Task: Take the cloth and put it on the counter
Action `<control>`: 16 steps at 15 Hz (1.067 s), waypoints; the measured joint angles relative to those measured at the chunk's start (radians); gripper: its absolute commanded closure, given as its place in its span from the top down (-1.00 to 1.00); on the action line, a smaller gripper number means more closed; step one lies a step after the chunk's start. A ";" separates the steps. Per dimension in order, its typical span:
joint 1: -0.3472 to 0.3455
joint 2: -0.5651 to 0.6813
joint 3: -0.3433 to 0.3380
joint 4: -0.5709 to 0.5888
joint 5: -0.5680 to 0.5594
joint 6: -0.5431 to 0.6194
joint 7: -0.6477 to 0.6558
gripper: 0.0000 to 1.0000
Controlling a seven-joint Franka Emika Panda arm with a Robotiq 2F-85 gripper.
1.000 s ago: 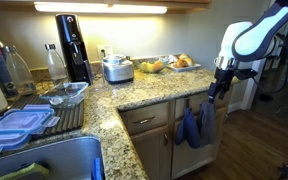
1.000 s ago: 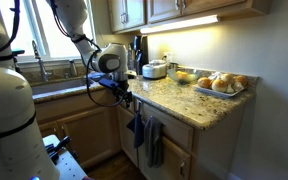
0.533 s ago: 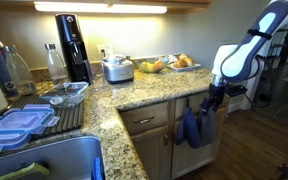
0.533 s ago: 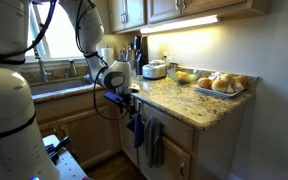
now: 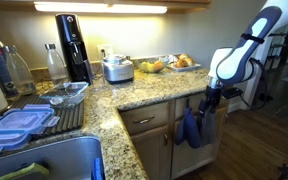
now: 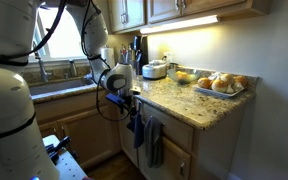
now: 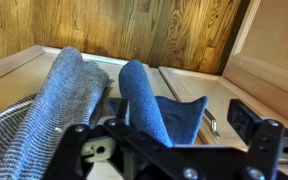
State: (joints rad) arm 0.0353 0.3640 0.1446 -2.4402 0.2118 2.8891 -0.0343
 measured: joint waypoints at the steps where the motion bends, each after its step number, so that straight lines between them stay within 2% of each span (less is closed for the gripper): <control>1: -0.001 0.006 0.004 0.005 0.001 0.002 0.000 1.00; 5: -0.026 0.072 0.035 0.045 0.011 0.047 0.000 1.00; 15: -0.087 0.298 0.061 0.177 -0.009 0.228 0.000 1.00; 16: -0.091 0.316 0.062 0.191 -0.016 0.242 0.000 0.84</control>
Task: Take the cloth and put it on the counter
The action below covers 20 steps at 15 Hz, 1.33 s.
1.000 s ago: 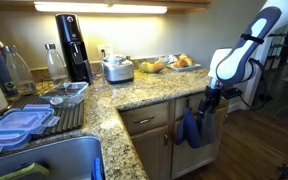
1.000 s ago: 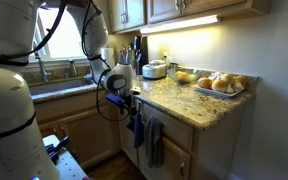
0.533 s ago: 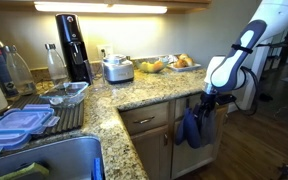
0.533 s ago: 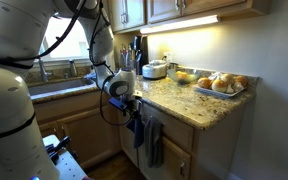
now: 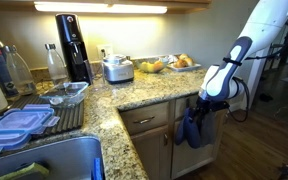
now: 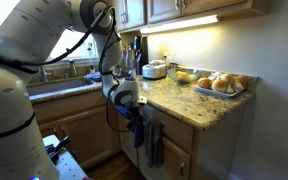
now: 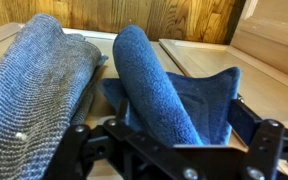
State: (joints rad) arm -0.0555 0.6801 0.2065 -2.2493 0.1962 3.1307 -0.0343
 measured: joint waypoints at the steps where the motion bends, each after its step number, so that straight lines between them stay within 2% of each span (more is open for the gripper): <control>1: -0.001 0.008 0.002 0.001 -0.005 0.024 0.000 0.53; 2: -0.002 0.012 0.002 0.001 -0.011 0.040 0.000 0.33; 6: -0.014 0.019 0.012 0.004 -0.035 0.063 0.001 -0.19; 11: -0.081 0.029 0.069 0.015 -0.070 0.071 0.001 -0.83; 14: -0.122 0.037 0.108 0.015 -0.084 0.080 0.001 -0.90; 15: -0.130 0.037 0.114 0.013 -0.087 0.080 0.001 -0.86; 20: -0.132 0.017 0.117 -0.018 -0.089 0.079 0.001 -0.83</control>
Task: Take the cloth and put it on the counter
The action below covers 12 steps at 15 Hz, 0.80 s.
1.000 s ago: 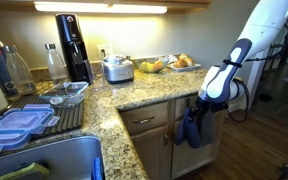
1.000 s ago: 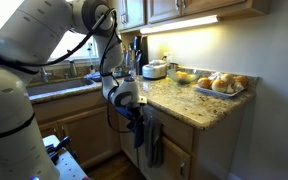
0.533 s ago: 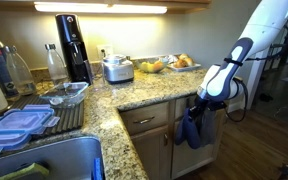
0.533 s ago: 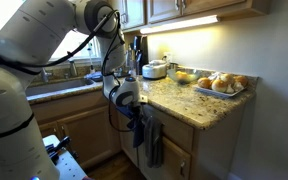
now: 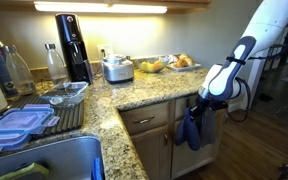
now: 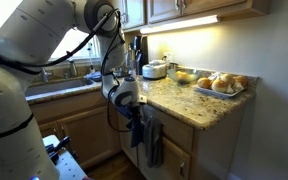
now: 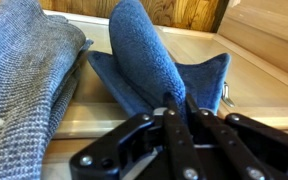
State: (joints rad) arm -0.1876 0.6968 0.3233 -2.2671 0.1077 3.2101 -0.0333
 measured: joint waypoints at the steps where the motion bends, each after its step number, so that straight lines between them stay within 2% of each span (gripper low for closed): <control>1: 0.000 -0.012 0.001 -0.013 0.000 0.000 0.000 -0.83; 7: -0.014 -0.105 0.033 -0.093 0.000 -0.019 0.009 -0.83; 12: -0.113 -0.193 0.147 -0.124 0.016 -0.157 0.007 -0.83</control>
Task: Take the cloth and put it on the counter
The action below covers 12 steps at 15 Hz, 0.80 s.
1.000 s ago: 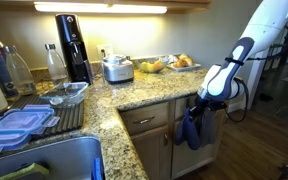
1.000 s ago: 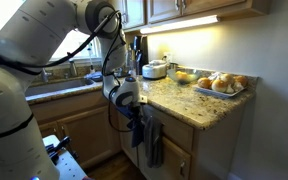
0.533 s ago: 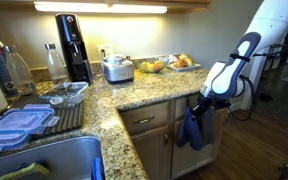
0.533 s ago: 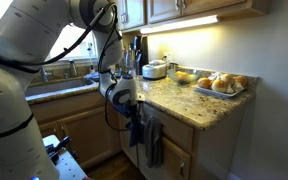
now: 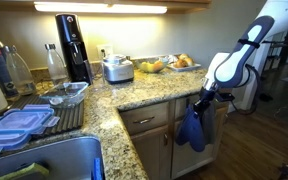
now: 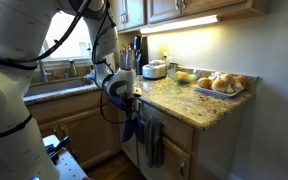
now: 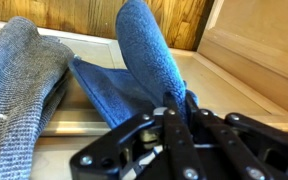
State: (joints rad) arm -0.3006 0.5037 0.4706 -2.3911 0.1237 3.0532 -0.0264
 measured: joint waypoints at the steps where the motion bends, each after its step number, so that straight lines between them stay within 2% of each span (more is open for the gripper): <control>1: -0.011 -0.023 0.013 -0.001 0.013 -0.030 -0.003 -0.83; 7: -0.004 -0.202 0.008 0.001 0.120 -0.205 -0.043 -0.83; 9: 0.031 -0.269 -0.035 0.008 0.133 -0.268 -0.048 -0.83; 12: 0.116 -0.364 -0.137 0.029 0.130 -0.360 -0.047 -0.83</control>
State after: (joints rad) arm -0.1845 0.1399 0.3336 -2.3623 0.2540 2.6935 -0.0734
